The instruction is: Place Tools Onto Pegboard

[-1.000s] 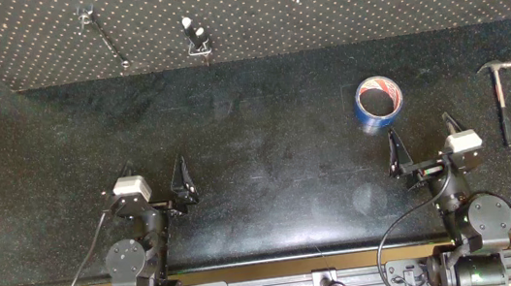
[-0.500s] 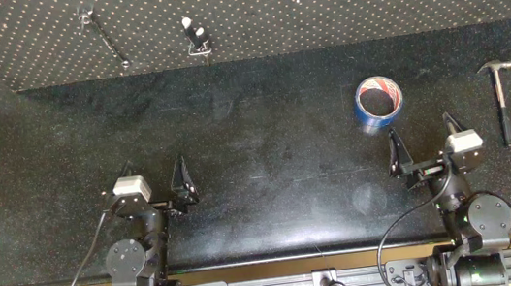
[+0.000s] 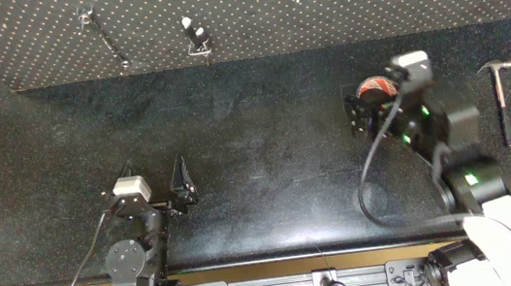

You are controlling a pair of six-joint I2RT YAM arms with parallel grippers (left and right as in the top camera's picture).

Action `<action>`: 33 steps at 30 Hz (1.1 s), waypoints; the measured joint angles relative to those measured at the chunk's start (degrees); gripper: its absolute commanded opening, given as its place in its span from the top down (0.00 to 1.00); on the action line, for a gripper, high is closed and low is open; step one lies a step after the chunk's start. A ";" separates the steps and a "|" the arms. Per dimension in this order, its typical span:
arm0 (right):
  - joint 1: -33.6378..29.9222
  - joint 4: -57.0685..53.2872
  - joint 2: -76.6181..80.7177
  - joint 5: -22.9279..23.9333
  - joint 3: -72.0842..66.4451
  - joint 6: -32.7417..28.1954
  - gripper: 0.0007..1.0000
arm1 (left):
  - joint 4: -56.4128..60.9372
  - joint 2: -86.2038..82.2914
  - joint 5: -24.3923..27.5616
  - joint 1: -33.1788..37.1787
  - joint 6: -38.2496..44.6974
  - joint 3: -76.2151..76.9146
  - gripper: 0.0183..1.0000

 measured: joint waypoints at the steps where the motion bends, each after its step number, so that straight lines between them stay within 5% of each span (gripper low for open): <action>1: 1.20 -1.40 4.46 0.00 2.60 -0.02 0.00 | 0.00 0.00 -0.02 0.00 0.00 0.00 0.01; 16: 2.23 -14.75 31.98 0.81 15.93 1.84 0.02 | 0.00 0.00 0.00 0.00 0.00 0.00 0.01; 19: 2.23 -15.54 34.71 2.60 15.96 3.08 0.35 | 0.00 0.00 0.00 0.00 0.00 0.00 0.01; 26: 2.23 -15.96 36.33 6.10 16.02 4.42 0.88 | 0.00 0.00 0.00 0.00 0.00 0.00 0.01; 33: 2.29 -15.96 33.83 6.88 16.22 4.66 0.93 | 0.00 0.00 -0.02 0.00 0.00 0.00 0.01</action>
